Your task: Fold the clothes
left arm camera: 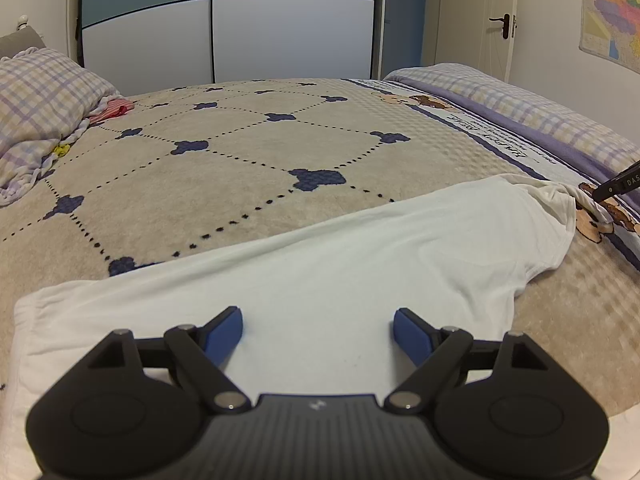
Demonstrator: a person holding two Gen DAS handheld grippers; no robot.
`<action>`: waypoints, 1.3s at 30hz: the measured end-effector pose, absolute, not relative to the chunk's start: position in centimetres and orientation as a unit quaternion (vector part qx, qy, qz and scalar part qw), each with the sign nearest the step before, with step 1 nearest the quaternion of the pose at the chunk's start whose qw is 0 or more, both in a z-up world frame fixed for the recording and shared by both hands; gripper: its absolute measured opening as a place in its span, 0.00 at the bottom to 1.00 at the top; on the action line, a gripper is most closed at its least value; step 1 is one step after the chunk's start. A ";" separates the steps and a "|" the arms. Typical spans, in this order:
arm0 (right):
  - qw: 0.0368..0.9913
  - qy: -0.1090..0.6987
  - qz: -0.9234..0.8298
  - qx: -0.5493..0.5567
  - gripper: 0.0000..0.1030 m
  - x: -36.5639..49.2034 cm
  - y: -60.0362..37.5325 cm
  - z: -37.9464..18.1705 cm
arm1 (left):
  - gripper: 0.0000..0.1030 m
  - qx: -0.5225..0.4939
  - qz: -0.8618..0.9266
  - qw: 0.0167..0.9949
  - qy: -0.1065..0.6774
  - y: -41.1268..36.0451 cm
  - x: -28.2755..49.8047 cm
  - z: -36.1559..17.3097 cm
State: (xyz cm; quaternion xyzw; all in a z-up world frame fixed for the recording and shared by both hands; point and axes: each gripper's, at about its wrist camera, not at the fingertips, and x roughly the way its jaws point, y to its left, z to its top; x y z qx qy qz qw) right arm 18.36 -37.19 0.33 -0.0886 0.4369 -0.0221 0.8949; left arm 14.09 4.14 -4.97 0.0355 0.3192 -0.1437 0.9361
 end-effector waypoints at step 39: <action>0.910 0.413 -0.027 -0.022 0.04 20.4 -40.2 1.5 | 0.85 0.041 -0.146 0.936 0.317 3.9 14.0 -5.2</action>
